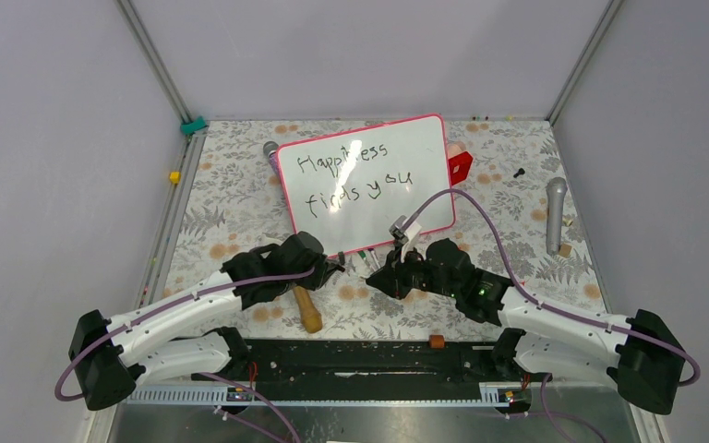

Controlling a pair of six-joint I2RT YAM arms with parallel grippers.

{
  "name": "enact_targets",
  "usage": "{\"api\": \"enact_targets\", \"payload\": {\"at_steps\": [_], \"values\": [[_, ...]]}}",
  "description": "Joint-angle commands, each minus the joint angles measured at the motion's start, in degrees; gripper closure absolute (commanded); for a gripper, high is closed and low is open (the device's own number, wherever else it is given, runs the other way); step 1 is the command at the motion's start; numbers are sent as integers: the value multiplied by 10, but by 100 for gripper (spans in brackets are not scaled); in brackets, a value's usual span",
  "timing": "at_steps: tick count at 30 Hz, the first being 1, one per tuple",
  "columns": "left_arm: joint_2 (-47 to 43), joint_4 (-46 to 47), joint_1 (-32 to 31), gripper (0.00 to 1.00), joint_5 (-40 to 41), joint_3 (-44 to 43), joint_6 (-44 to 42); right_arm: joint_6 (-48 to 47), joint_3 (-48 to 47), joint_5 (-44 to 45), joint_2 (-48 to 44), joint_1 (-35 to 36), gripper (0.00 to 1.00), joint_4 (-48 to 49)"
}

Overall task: Write a sentence on the whiteboard
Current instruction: Insert the whiteboard marker without the cap into the pen cap.

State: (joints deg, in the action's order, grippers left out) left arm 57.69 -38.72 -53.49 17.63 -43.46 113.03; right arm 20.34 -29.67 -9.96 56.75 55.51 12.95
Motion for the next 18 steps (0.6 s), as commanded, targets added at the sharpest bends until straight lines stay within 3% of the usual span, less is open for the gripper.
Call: {"api": "enact_targets", "payload": {"at_steps": [1,18], "values": [[-9,3,2,100,59,7,61,-11,-12,7,3,7,100,36],[-6,14,2,100,51,12,59,-18,-27,13,25,8,100,44]]}}
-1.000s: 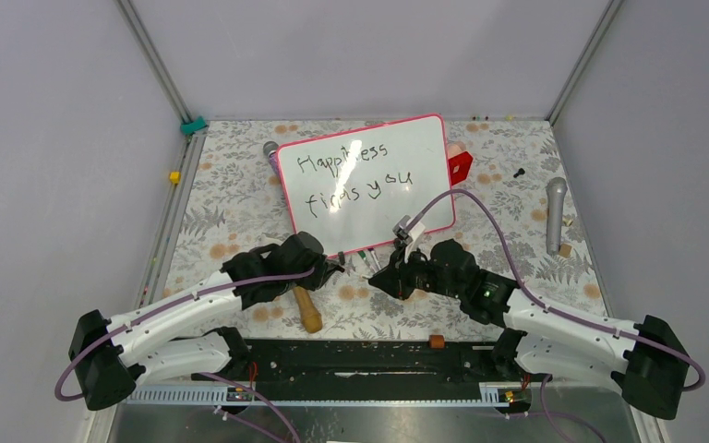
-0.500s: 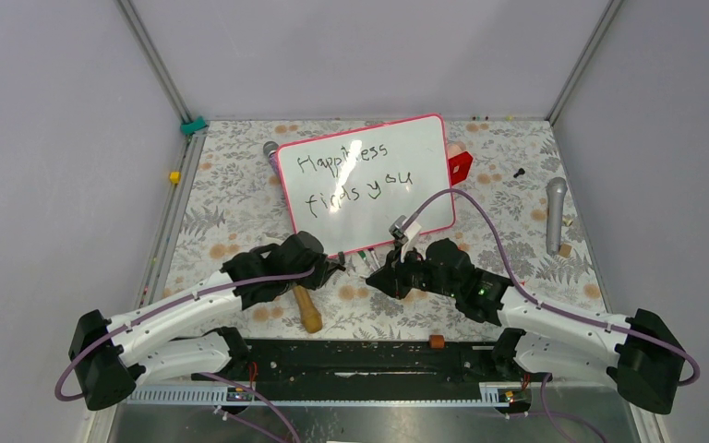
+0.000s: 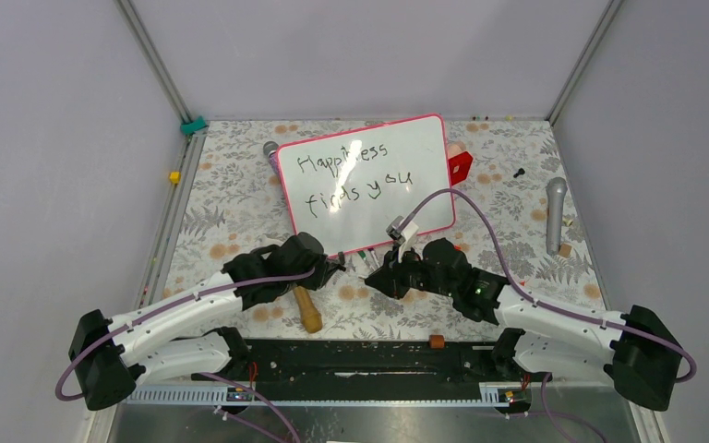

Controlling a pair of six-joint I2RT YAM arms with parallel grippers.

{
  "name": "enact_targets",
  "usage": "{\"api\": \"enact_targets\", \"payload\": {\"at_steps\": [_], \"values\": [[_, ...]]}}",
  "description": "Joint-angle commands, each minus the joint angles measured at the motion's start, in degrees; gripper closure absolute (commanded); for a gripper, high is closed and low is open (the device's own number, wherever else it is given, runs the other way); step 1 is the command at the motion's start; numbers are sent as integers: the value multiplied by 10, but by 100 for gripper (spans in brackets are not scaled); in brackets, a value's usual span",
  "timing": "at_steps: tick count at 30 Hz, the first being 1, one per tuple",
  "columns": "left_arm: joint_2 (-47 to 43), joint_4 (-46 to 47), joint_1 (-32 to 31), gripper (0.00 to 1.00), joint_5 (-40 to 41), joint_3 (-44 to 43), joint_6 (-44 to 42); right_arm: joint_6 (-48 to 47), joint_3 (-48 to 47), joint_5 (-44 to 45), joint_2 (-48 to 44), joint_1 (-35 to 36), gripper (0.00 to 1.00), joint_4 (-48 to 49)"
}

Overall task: Write a sentence on the whiteboard
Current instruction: Insert the whiteboard marker without the cap into the pen cap.

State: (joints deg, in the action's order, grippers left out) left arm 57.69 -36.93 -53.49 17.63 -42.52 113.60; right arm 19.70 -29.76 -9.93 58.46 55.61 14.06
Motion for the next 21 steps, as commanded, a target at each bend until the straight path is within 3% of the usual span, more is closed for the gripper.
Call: {"api": "enact_targets", "payload": {"at_steps": [1,21], "values": [[-5,-4,2,100,50,2,52,-12,-27,12,9,7,100,33],[-3,7,6,100,43,11,51,-25,-36,29,-1,7,100,20]]}}
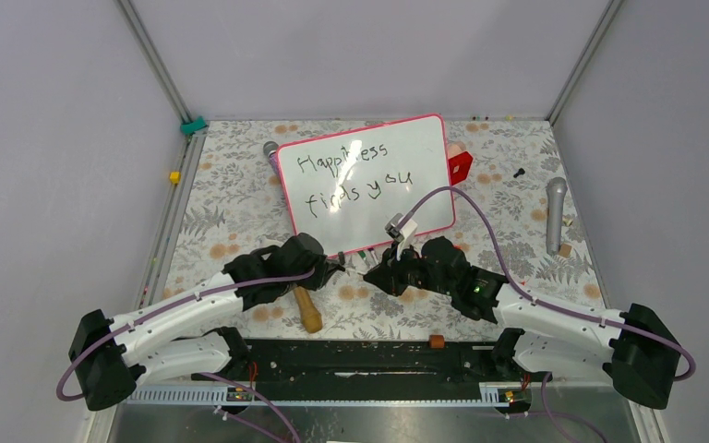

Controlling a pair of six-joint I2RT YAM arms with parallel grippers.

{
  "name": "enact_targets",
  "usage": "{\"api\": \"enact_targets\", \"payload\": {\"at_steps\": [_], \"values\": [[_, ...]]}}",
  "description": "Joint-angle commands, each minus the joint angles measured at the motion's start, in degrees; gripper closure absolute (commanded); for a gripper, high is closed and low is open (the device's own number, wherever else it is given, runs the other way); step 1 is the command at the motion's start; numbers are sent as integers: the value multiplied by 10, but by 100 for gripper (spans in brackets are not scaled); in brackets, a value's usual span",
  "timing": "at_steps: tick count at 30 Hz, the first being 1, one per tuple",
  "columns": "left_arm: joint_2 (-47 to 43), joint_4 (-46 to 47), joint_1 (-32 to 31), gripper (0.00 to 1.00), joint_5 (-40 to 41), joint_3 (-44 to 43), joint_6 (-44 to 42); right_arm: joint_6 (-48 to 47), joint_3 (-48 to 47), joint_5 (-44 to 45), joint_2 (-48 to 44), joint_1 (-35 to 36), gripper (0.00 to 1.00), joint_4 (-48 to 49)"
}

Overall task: Write a sentence on the whiteboard
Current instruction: Insert the whiteboard marker without the cap into the pen cap.

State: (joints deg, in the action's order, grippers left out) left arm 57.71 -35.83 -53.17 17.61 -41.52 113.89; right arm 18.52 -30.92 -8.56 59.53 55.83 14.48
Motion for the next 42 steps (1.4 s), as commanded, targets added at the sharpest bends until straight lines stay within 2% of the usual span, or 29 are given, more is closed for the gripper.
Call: {"api": "enact_targets", "payload": {"at_steps": [1,42], "values": [[-3,-3,3,100,43,0,47,-13,-25,16,-10,5,100,16],[-3,43,17,100,-8,14,37,-27,-26,27,11,5,100,23]]}}
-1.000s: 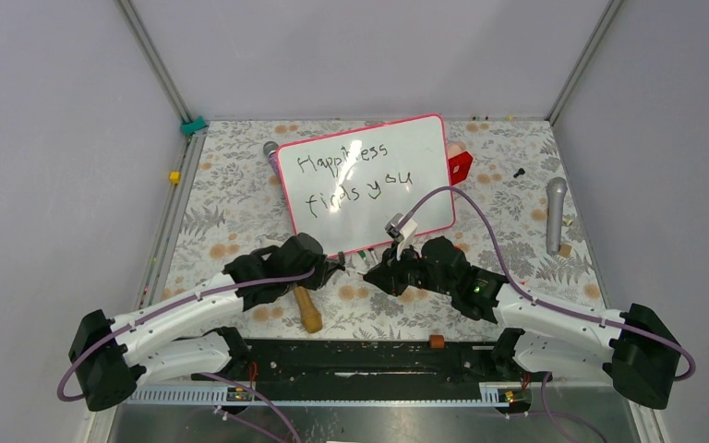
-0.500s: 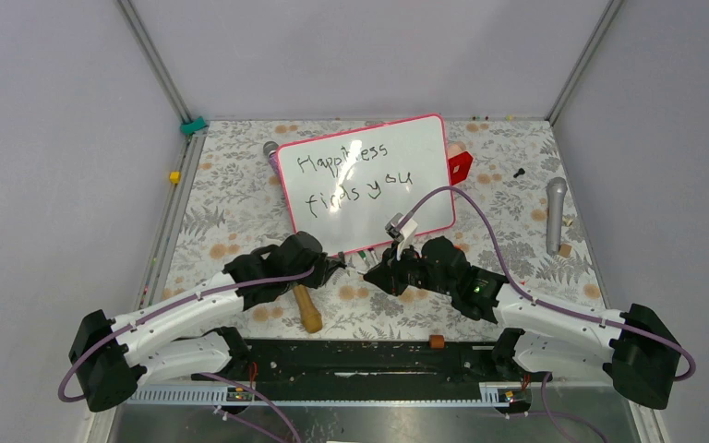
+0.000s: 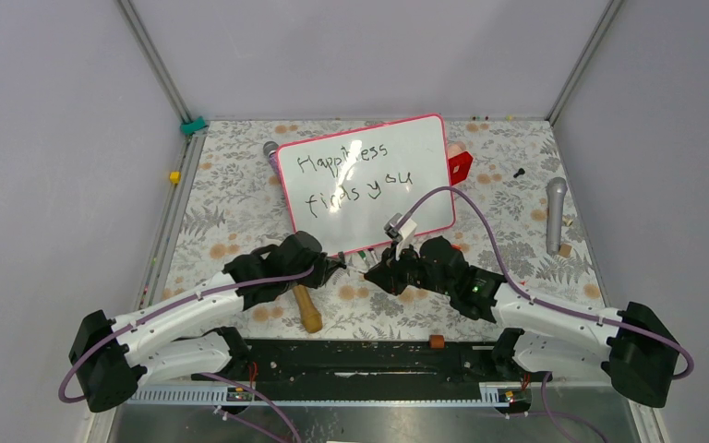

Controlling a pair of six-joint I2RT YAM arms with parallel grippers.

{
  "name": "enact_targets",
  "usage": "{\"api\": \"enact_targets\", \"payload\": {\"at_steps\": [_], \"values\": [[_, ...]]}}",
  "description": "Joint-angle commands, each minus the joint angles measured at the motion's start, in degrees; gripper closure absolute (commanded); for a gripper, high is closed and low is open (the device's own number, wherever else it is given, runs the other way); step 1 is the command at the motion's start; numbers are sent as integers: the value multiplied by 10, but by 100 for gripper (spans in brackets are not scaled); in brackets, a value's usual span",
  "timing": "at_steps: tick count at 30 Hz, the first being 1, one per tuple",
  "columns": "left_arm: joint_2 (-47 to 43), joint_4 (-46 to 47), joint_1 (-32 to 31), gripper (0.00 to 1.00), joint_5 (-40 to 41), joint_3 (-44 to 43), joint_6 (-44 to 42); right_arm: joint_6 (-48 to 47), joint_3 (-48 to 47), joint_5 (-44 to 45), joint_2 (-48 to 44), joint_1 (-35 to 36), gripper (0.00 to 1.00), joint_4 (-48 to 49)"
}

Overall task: Write a sentence on the whiteboard
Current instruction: Insert the whiteboard marker without the cap into the pen cap.

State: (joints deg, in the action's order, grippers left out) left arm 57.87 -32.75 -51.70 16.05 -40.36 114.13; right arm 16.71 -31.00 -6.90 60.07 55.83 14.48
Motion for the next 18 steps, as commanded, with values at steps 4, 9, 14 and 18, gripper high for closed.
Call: {"api": "enact_targets", "payload": {"at_steps": [4,9,14,18], "values": [[-2,18,3,100,2,3,32,-7,-28,7,11,5,100,26],[11,27,4,100,-14,0,27,-9,-33,9,16,5,100,29],[32,49,4,100,-34,-1,21,-10,-37,8,27,5,100,36],[52,72,3,100,-63,-9,14,-19,-36,25,34,5,100,47]]}}
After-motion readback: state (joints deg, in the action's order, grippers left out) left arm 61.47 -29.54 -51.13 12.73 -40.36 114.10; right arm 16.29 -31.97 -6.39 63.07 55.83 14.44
